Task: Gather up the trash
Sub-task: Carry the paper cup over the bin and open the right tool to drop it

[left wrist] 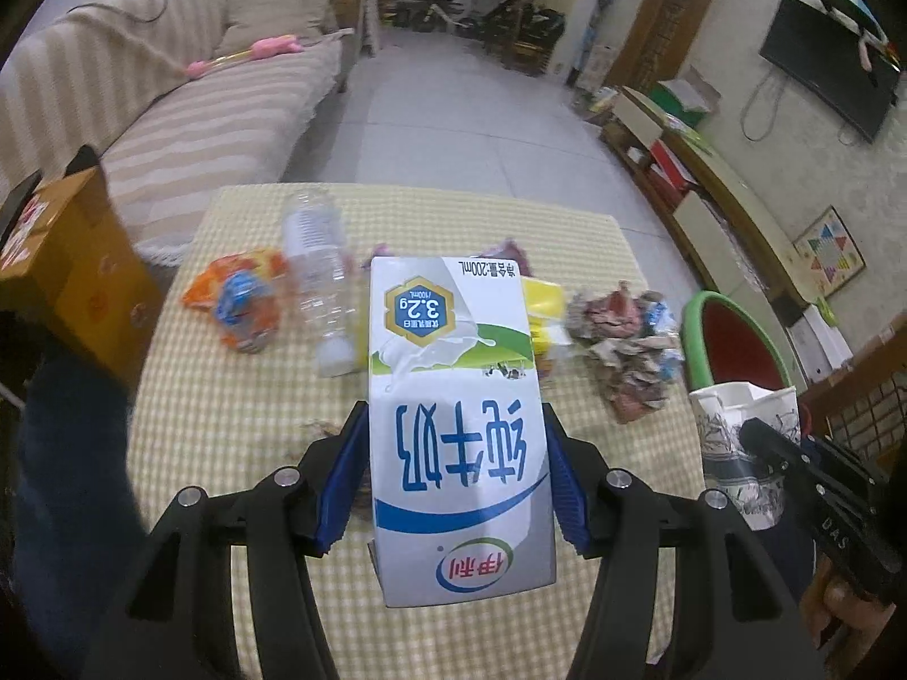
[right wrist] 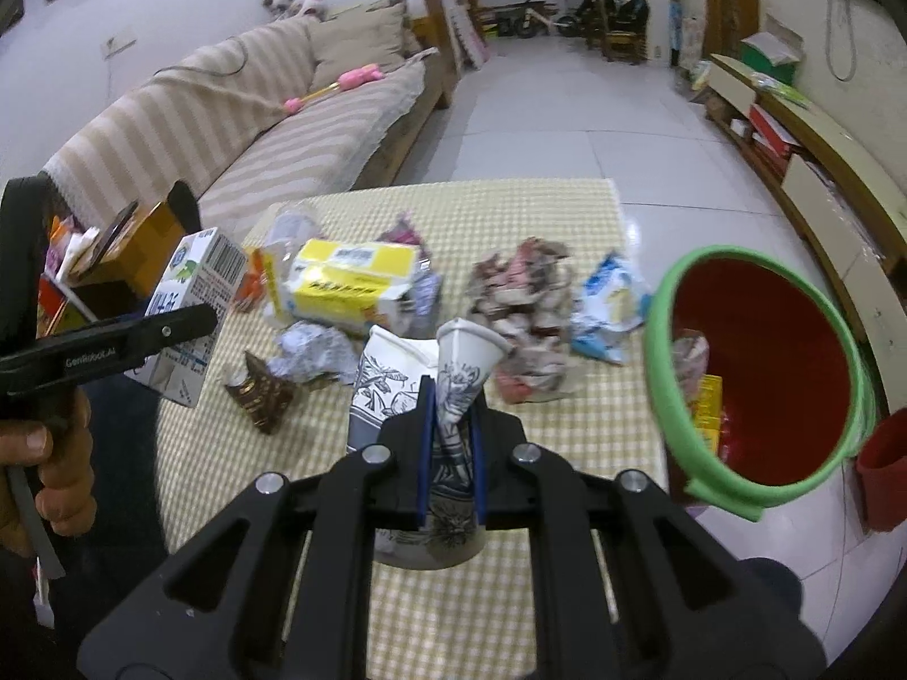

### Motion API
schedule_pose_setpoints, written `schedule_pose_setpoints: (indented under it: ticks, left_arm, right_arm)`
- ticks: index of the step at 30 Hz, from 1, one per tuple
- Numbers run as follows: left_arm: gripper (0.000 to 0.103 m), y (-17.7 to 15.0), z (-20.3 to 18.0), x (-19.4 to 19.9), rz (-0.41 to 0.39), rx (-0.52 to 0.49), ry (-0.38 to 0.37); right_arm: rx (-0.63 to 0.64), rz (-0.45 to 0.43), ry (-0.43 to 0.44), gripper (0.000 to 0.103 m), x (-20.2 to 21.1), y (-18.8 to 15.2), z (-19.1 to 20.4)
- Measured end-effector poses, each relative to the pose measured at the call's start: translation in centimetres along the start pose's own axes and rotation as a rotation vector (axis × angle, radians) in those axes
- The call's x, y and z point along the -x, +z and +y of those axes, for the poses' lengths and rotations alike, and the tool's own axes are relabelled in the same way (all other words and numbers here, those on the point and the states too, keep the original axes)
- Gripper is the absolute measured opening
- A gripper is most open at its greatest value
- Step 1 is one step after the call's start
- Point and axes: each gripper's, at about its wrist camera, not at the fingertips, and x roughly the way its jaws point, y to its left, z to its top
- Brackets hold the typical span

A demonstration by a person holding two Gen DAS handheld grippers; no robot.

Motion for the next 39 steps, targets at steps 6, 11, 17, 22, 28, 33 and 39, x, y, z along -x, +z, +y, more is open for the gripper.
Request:
schedule_pose_setpoints:
  ticks: [6,11,17,22,28,33,39]
  left_arm:
    - [0.055,0.8,-4.4,-0.7,0.006,-0.062,-0.047]
    - [0.055,1.5,-8.4,-1.1,0.007,-0.124,-0.092]
    - [0.055,2.4,-12.7,-1.7,0.01,-0.184,-0.144]
    - [0.055,2.9,-16.4,-2.2,0.009,-0.236,-0.209]
    - [0.055,3.4,-20.4,-3.3,0.024,-0.292,-0.297]
    - [0.055,3.7,-23.3,-4.7,0.045,-0.338,-0.334]
    - [0.054,4.0,-25.6,-6.4,0.061,-0.375,-0.354]
  right_arm:
    - [-0.066,-0.039,-0.053,0.012,1.6,0.6,-4.3]
    - [-0.113,-0.062,-0.089,0.012,2.6,0.9,-7.3]
    - [-0.164,-0.088,-0.134,0.012,3.7,1.1,-10.7]
    - [-0.219,-0.102,-0.165,0.012,4.2,1.1,-13.7]
    - [-0.275,-0.11,-0.189,0.012,4.1,1.1,-16.9]
    - [-0.319,-0.114,-0.201,0.012,3.7,1.0,-19.5]
    - [-0.343,-0.106,-0.205,0.012,2.9,0.8,-21.4]
